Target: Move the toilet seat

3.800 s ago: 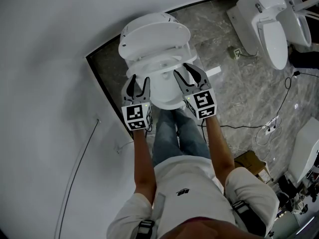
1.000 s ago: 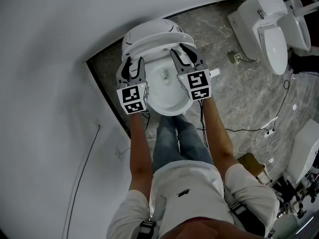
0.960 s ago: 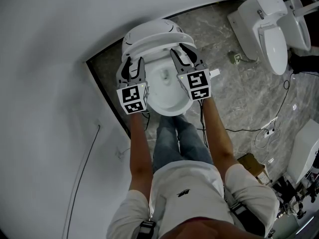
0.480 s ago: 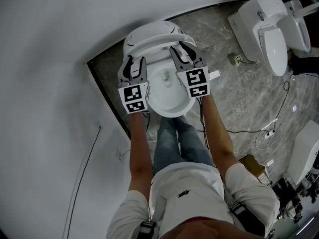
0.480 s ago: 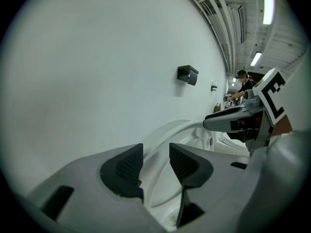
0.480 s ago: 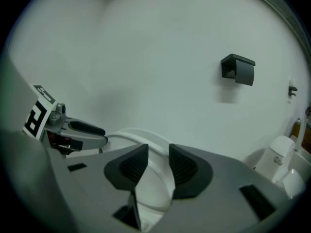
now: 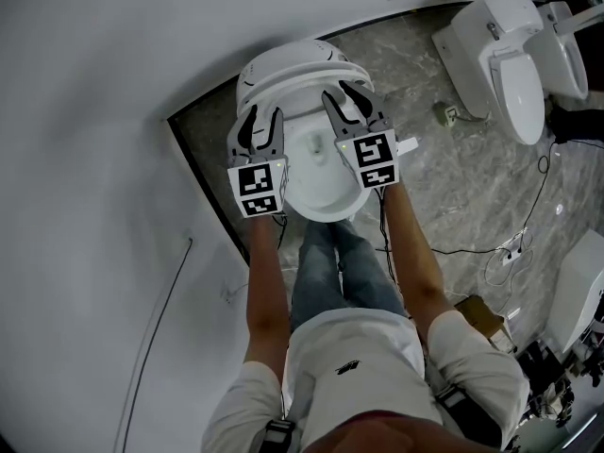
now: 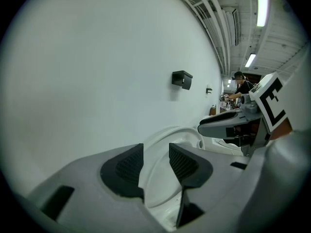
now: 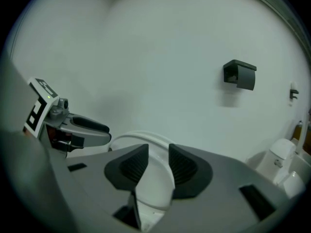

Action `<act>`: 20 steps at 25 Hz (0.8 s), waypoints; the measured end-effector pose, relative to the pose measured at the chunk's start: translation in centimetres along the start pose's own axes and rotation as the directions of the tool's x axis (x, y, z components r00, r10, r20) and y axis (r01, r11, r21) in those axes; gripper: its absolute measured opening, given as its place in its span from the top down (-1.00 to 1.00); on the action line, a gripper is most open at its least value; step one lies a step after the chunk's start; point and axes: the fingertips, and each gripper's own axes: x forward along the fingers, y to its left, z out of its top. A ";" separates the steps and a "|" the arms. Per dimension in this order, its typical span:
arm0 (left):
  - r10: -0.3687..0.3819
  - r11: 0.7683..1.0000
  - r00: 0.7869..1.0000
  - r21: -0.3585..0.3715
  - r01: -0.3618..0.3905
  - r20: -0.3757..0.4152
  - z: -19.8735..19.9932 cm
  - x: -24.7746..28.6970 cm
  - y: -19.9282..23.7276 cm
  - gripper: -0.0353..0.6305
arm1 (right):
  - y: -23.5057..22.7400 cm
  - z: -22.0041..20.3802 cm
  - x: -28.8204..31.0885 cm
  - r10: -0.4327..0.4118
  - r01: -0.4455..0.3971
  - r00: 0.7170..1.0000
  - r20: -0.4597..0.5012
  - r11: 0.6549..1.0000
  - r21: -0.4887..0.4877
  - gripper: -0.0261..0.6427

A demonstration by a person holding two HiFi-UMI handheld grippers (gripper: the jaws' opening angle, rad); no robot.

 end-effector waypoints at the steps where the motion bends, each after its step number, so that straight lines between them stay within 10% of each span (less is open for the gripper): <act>1: -0.006 1.000 1.000 0.003 0.006 0.003 0.1 -0.3 -0.2 0.35 | 0.1 -0.1 -0.3 0.000 0.000 1.000 0.000 1.000 0.001 0.49; 20: -0.103 0.995 0.991 0.021 0.101 0.089 1.7 -5.3 -6.1 0.76 | 1.4 -0.6 -8.7 0.018 -0.020 0.998 0.067 1.000 0.022 0.79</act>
